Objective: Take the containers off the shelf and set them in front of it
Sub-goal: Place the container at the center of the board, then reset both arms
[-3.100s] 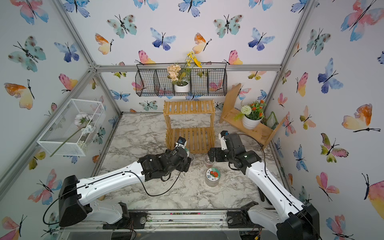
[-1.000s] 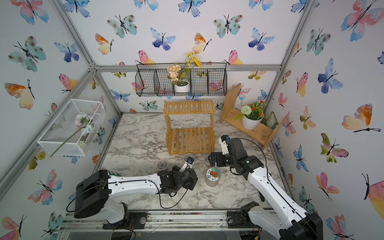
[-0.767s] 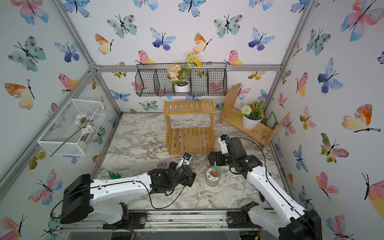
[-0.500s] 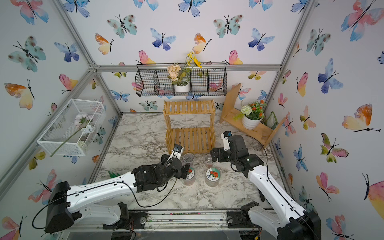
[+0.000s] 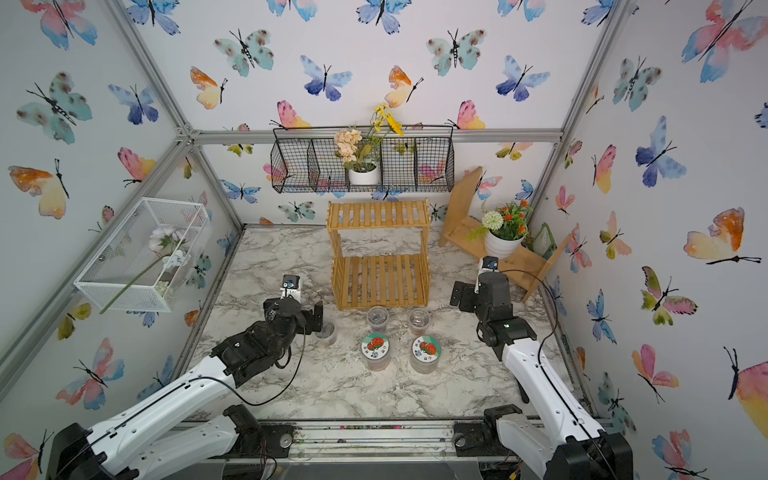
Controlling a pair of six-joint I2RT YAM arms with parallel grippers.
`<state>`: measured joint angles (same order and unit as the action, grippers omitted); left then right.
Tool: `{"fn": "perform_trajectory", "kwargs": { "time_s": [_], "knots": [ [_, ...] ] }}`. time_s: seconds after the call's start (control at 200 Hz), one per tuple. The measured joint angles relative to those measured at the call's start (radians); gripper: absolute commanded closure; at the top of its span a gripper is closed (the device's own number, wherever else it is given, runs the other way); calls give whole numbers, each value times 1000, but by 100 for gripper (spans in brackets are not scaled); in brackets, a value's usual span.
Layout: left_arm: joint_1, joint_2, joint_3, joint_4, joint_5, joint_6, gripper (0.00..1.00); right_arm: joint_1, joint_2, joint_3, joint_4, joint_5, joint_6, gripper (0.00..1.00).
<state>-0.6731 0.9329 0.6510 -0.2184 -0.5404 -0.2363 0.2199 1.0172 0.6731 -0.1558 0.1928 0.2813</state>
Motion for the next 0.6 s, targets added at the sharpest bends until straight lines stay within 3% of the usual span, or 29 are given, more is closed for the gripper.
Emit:
{"fn": "perform_trajectory", "kwargs": {
  "time_s": [0.285, 0.601],
  "knots": [
    [161, -42, -149, 201, 40, 83, 1, -5, 13, -234, 293, 169, -75, 1],
    [420, -44, -303, 464, 120, 172, 1, -18, 232, -301, 720, 215, -165, 2]
  ]
}}
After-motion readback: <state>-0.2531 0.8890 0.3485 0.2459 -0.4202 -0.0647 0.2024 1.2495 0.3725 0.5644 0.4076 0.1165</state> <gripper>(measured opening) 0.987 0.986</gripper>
